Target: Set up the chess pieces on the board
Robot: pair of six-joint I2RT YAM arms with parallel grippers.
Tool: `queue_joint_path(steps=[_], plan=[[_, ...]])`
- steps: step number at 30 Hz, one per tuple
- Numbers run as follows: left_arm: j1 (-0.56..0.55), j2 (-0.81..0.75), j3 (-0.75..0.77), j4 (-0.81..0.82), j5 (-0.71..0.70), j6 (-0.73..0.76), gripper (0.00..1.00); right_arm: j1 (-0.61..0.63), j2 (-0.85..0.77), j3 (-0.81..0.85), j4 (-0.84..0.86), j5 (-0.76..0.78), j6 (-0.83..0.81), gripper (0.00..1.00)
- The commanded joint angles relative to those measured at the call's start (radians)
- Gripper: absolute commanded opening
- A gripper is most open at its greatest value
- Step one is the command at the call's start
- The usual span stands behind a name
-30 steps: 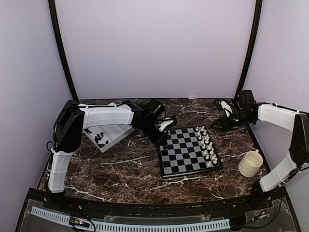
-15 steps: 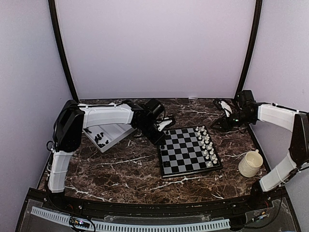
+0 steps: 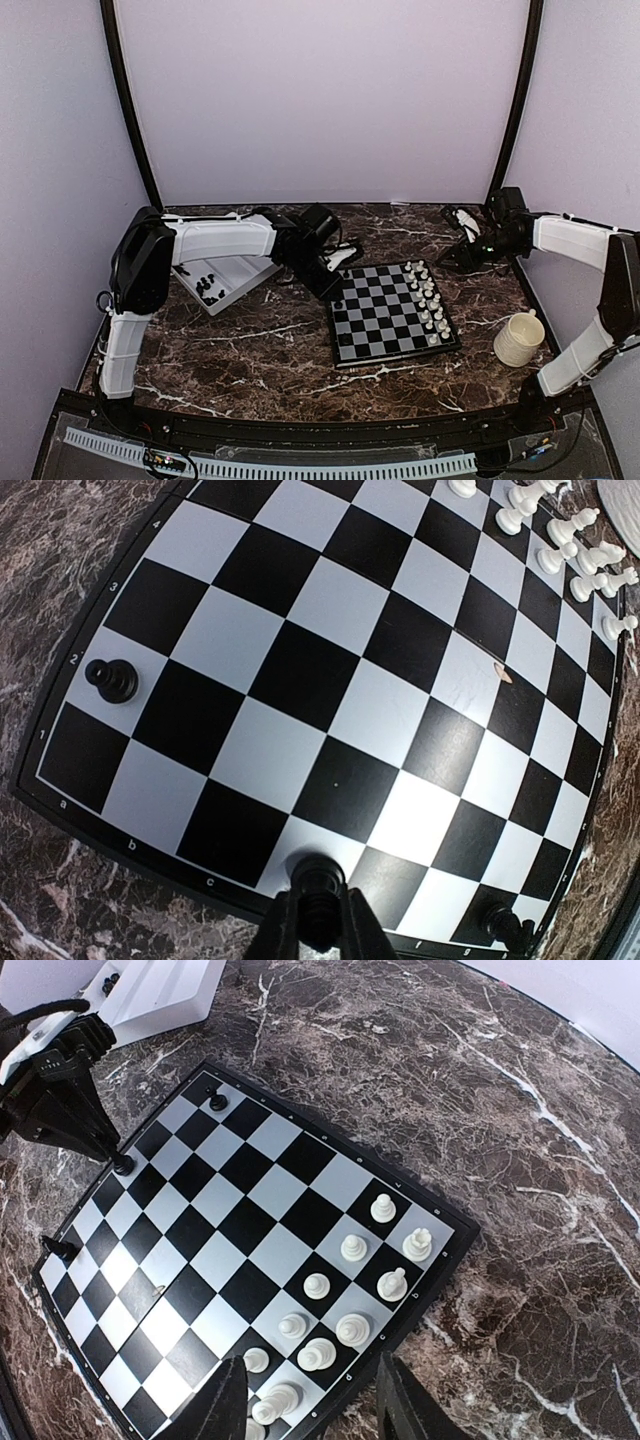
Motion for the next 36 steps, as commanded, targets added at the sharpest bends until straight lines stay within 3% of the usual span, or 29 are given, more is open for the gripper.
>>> queue_joint_path(steps=[1, 19, 23, 24, 27, 32, 36], plan=[[0.003, -0.004, 0.023, -0.012, 0.030, -0.008, 0.15, -0.002, 0.008, 0.015, 0.016, -0.009, -0.010, 0.45], [-0.003, -0.019, 0.028, -0.015, 0.008, 0.000, 0.29, -0.003, 0.007, 0.016, 0.013, -0.014, -0.010, 0.46], [-0.010, -0.085, 0.038, -0.008, 0.024, 0.026, 0.39, -0.002, 0.009, 0.033, -0.007, -0.042, -0.003, 0.46], [-0.010, -0.100, 0.041, -0.013, 0.033, 0.031, 0.48, -0.003, 0.011, 0.048, -0.028, -0.050, -0.002, 0.46], [-0.009, -0.193, 0.040, -0.018, 0.024, 0.048, 0.56, -0.003, 0.009, 0.102, -0.099, -0.062, -0.019, 0.46], [0.033, -0.341, -0.023, -0.047, -0.145, 0.015, 0.57, -0.002, 0.000, 0.193, -0.190, -0.017, -0.072, 0.46], [0.160, -0.417, -0.106, -0.119, -0.243, -0.086, 0.56, -0.003, 0.012, 0.253, -0.237, -0.028, -0.085, 0.46]])
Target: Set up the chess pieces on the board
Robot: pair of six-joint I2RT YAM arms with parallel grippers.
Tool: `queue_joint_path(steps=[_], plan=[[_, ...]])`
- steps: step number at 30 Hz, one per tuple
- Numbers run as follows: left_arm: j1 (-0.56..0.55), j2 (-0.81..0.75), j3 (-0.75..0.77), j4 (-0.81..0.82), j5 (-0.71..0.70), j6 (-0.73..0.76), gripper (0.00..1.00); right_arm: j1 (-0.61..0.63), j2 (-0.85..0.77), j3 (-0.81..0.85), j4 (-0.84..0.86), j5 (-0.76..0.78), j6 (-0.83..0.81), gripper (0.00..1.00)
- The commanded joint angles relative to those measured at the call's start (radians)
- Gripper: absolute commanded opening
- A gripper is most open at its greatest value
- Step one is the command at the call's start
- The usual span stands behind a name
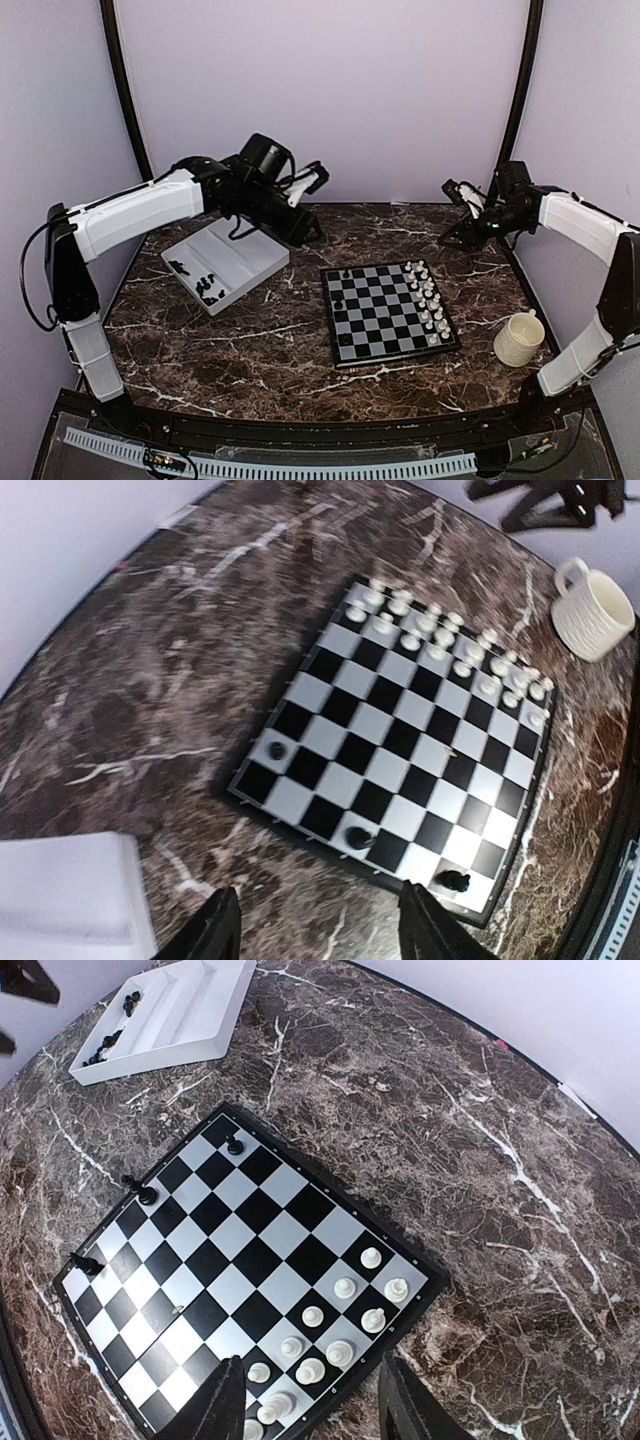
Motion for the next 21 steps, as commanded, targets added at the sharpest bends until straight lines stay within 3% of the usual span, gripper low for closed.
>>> queue_joint_path(steps=[1, 6, 10, 15, 21], plan=[[0.170, -0.096, -0.092, -0.128, -0.165, -0.111, 0.55, -0.003, 0.007, 0.071, -0.080, -0.015, -0.029, 0.46], [0.326, -0.146, -0.210, -0.197, -0.237, -0.172, 0.49, -0.001, 0.034, 0.082, -0.072, -0.062, -0.001, 0.46], [0.440, -0.132, -0.252, -0.218, -0.199, -0.273, 0.42, 0.001, 0.056, 0.087, -0.072, -0.079, 0.013, 0.46], [0.478, -0.081, -0.314, -0.173, -0.135, -0.468, 0.41, 0.003, 0.062, 0.076, -0.062, -0.079, 0.015, 0.47], [0.494, 0.038, -0.276, -0.214, -0.134, -0.592, 0.41, 0.004, 0.069, 0.063, -0.054, -0.086, 0.018, 0.47]])
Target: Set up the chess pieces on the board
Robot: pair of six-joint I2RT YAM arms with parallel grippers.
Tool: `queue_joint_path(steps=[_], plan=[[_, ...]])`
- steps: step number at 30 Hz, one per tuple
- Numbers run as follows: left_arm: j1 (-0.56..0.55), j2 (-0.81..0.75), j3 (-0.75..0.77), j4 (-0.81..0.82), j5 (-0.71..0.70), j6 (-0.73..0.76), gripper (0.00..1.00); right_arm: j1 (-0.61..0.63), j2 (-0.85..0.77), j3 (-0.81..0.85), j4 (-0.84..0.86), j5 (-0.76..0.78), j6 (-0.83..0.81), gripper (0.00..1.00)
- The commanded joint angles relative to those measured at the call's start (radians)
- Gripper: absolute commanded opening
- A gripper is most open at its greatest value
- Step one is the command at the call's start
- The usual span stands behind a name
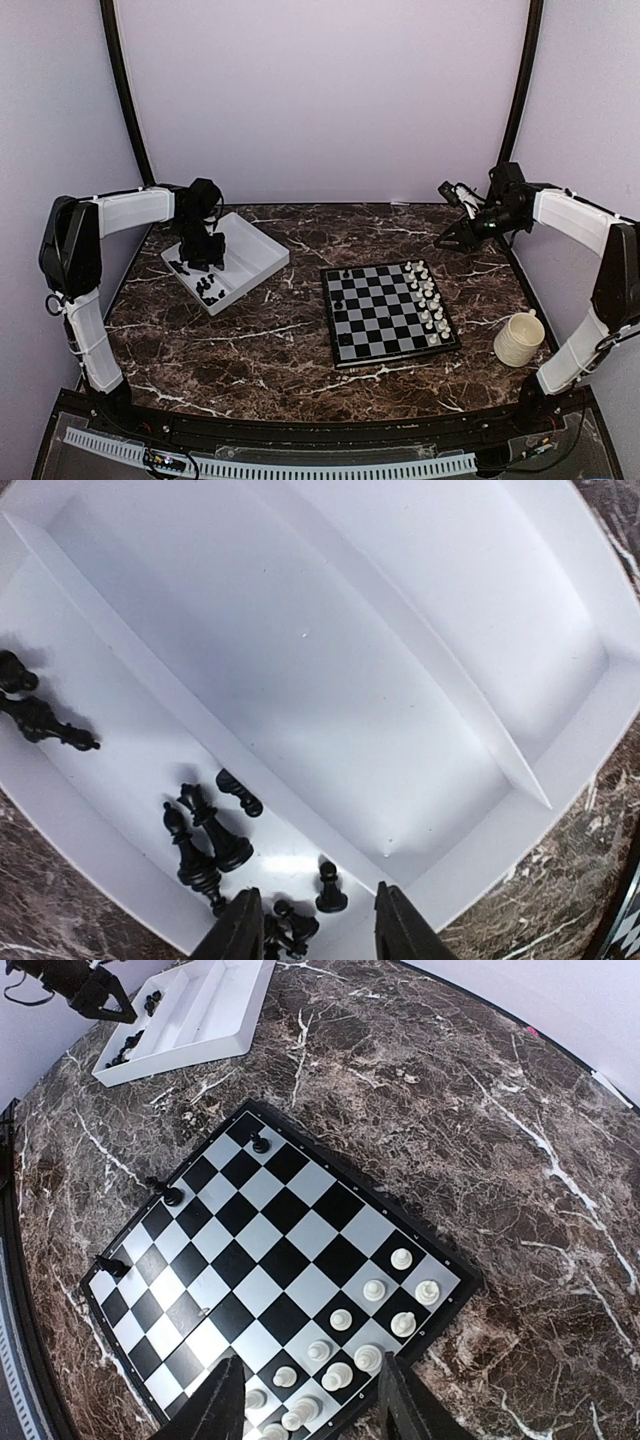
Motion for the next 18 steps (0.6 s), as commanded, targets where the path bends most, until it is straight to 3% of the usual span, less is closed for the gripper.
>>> queue_joint_path(steps=[1, 12, 18], plan=[[0.012, 0.064, 0.020, -0.048, 0.018, -0.147, 0.41, 0.004, 0.007, 0.000, 0.016, -0.025, 0.011, 0.47], [0.016, 0.031, -0.026, -0.008, 0.054, -0.213, 0.37, 0.005, 0.047, 0.002, 0.016, -0.060, 0.012, 0.47], [0.031, -0.070, -0.087, 0.012, -0.048, -0.247, 0.40, 0.007, 0.066, 0.011, 0.013, -0.072, 0.013, 0.48]])
